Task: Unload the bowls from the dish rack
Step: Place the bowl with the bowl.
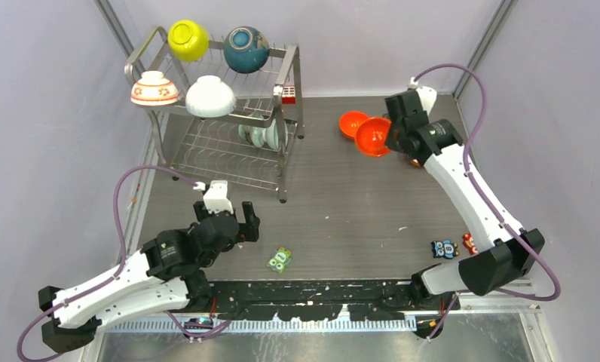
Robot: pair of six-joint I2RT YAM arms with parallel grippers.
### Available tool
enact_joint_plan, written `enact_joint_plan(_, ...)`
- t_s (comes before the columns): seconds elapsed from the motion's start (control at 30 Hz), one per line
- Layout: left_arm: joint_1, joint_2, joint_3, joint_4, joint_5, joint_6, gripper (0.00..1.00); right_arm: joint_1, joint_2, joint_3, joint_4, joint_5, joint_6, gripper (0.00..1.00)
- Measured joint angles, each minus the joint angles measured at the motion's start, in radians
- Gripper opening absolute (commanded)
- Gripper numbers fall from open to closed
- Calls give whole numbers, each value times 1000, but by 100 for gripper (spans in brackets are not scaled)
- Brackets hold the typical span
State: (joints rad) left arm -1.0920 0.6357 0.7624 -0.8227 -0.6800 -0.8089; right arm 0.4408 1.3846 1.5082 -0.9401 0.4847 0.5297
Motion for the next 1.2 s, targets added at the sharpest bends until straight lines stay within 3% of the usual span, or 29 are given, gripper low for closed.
enact_joint_plan(0.23,0,-41,-90,-26,-85,-29,100,-210,115,11,159,-31,61,1)
enact_joint_plan(0.4,0,-68,-90,-36,-150,-46,98,-286,329,144,213,-96,76,1)
enact_joint_plan(0.83,0,-214,-167,-41,-231,-86,96,-298,649,460,223,-245,79,1)
enact_joint_plan(1.2,0,-187,-179,-34,-236,-89,96,-297,783,543,202,-279,94,1)
